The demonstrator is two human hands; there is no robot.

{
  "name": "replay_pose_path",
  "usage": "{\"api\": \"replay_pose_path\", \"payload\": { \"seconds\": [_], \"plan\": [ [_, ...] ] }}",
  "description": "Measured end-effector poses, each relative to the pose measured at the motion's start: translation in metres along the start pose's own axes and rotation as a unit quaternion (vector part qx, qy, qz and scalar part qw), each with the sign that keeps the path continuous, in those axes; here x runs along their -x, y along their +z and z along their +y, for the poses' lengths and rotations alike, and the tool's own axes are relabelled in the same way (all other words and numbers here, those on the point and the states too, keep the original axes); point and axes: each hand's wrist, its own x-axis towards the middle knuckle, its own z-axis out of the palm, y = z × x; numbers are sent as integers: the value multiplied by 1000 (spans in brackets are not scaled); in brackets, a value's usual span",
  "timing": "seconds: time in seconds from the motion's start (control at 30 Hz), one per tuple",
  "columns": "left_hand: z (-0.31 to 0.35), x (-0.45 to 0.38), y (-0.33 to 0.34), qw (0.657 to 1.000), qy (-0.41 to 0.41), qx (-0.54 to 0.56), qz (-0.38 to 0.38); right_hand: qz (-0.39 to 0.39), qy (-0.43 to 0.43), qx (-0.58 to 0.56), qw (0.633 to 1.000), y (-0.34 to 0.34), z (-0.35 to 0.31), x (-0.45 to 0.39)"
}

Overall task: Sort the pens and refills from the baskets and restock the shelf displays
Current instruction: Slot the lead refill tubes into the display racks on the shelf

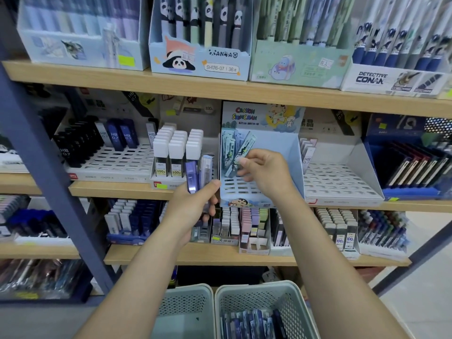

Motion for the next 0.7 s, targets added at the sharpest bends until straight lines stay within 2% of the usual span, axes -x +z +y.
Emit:
{"api": "replay_pose_path", "payload": {
  "seconds": [0.07,0.27,0.57,0.7],
  "plan": [
    [0,0,1,1000,-1,7,-4,14,-18,34,999,1,-1,0],
    [-1,0,4,1000,-2,13,-16,6,-10,36,999,2,1,0],
    [-12,-8,7,1000,-6,-1,0,-13,-74,194,978,8,-5,0],
    [-15,-9,9,1000,-19,14,10,-34,-63,235,969,16,-3,2]
  ]
}}
